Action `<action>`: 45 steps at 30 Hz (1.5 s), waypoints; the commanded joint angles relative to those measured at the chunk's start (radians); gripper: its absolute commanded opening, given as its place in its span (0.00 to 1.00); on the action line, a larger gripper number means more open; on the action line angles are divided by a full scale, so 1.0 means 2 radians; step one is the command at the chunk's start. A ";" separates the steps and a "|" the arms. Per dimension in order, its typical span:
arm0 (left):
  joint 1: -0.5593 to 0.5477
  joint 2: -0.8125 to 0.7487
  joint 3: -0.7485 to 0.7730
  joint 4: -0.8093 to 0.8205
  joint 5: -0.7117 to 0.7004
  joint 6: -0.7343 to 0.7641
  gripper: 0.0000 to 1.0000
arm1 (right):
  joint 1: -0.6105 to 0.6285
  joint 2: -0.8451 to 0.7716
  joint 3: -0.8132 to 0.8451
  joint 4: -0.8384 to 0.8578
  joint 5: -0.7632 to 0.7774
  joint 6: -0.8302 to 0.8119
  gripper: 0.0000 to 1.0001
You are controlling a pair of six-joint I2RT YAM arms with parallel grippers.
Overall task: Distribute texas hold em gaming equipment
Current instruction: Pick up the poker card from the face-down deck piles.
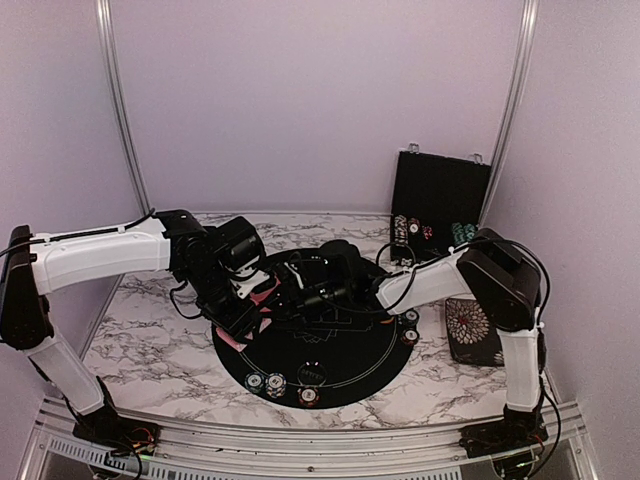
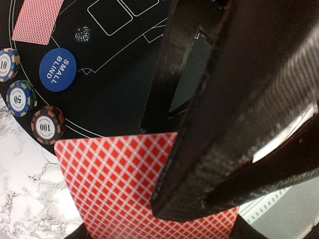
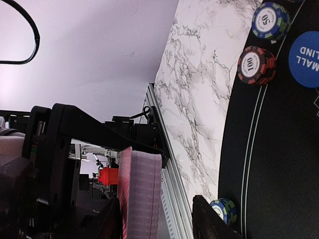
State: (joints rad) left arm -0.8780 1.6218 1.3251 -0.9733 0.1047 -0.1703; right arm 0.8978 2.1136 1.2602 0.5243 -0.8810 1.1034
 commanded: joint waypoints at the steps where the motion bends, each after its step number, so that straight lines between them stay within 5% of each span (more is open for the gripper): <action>1: -0.002 -0.020 0.013 -0.009 -0.001 0.007 0.58 | 0.004 0.008 0.014 0.001 0.010 -0.006 0.44; 45: -0.002 -0.016 0.004 -0.011 -0.004 0.006 0.57 | -0.023 -0.043 -0.019 -0.023 0.028 -0.032 0.34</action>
State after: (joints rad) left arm -0.8783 1.6215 1.3247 -0.9745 0.0963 -0.1707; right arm 0.8585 2.0693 1.2324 0.5022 -0.8421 1.0550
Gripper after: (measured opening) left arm 0.674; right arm 0.346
